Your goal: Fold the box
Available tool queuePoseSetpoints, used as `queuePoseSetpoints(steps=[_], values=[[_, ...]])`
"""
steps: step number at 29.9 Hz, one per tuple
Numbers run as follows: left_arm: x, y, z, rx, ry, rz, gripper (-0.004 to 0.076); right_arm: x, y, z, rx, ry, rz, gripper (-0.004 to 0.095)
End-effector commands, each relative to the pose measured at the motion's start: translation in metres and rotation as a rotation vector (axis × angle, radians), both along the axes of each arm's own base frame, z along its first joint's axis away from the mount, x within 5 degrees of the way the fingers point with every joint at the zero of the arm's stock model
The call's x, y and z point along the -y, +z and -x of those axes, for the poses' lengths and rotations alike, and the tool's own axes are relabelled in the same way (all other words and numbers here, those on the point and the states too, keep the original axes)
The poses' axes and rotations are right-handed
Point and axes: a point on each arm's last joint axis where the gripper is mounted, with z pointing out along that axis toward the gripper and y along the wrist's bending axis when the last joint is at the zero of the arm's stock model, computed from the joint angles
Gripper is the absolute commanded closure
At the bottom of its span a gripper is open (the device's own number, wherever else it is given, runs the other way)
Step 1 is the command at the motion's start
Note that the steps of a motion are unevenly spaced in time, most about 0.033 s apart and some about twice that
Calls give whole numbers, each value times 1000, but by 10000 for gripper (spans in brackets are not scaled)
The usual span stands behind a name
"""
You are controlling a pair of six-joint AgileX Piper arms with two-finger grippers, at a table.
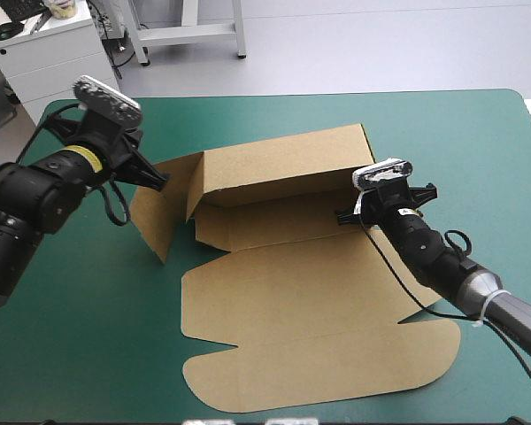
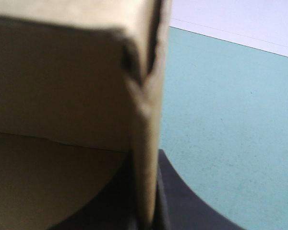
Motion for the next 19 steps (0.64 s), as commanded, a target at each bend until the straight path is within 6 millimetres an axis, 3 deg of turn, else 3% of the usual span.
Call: queuePoseSetpoints(steps=[1,5,10,19], values=[[-38,15,-3,9,94,216,709,3,23,-1,94,-30,1,928],[-82,5,-9,-129,242,456,709,1,22,0,78,-7,-4,928],[-129,-28,-10,-249,354,693,709,-1,20,1,59,22,-12,928],[-166,-117,0,-324,587,1084,709,-6,17,2,12,87,-32,926]])
